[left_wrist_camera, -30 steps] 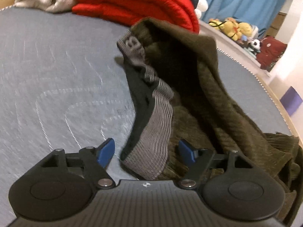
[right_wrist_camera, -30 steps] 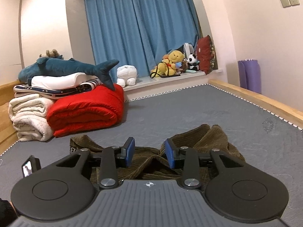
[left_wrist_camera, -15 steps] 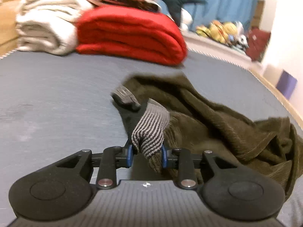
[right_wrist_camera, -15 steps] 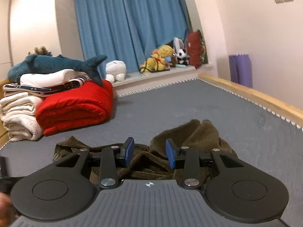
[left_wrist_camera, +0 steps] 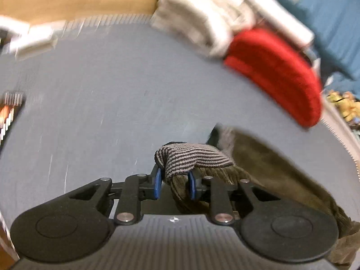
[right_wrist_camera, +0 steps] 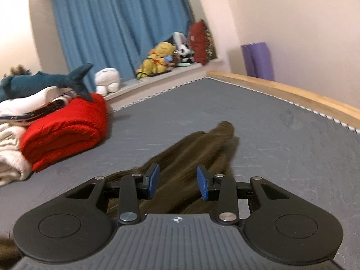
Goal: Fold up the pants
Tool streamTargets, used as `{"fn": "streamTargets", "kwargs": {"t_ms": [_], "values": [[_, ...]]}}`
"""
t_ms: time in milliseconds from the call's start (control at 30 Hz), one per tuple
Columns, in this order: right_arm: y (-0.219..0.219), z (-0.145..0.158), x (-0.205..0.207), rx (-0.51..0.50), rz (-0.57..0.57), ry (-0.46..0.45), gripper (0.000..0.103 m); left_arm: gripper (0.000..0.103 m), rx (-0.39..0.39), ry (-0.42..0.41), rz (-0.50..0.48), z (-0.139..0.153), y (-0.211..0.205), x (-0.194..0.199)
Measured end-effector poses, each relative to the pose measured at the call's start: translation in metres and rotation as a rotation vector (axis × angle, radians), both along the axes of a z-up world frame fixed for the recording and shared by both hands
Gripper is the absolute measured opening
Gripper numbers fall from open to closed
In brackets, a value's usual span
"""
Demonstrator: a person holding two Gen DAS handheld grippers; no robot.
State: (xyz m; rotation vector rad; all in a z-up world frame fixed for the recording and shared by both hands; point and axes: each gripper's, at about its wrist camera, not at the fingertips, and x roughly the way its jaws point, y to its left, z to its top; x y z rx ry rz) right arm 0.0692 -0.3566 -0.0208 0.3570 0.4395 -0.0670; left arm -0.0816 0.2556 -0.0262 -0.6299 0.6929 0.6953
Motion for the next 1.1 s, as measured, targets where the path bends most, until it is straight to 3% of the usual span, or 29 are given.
{"fn": "streamTargets", "kwargs": {"t_ms": [100, 200, 367, 467, 600, 733, 900, 933, 1033, 1100], "values": [[-0.010, -0.007, 0.008, 0.014, -0.029, 0.019, 0.037, 0.035, -0.056, 0.093, 0.026, -0.016, 0.001, 0.003], [-0.019, -0.015, 0.018, 0.035, -0.035, 0.043, 0.021, 0.042, -0.059, 0.088, 0.053, -0.012, 0.005, -0.002], [-0.019, -0.033, 0.048, 0.098, 0.039, 0.093, 0.019, 0.048, -0.029, 0.081, 0.064, -0.002, -0.002, 0.010], [-0.011, -0.049, 0.068, 0.155, 0.138, 0.139, 0.022, 0.047, -0.042, 0.090, 0.070, -0.009, -0.002, 0.017], [0.018, -0.070, 0.097, 0.137, 0.233, 0.215, 0.023, 0.041, -0.102, 0.107, 0.087, -0.021, 0.005, 0.018], [0.034, -0.085, 0.121, 0.110, 0.194, 0.271, 0.045, 0.040, -0.123, 0.107, 0.078, -0.022, 0.008, 0.016], [0.041, -0.102, 0.139, 0.110, 0.148, 0.313, 0.046, 0.040, -0.153, 0.104, 0.074, -0.023, 0.013, 0.014], [0.045, -0.103, 0.141, 0.097, 0.144, 0.315, 0.043, 0.039, -0.155, 0.104, 0.071, -0.023, 0.014, 0.013], [0.051, -0.104, 0.145, 0.033, 0.122, 0.319, 0.013, 0.033, -0.161, 0.097, 0.057, -0.023, 0.015, 0.013], [0.047, -0.098, 0.141, 0.058, 0.112, 0.301, 0.008, 0.030, -0.161, 0.089, 0.044, -0.023, 0.015, 0.011]]}}
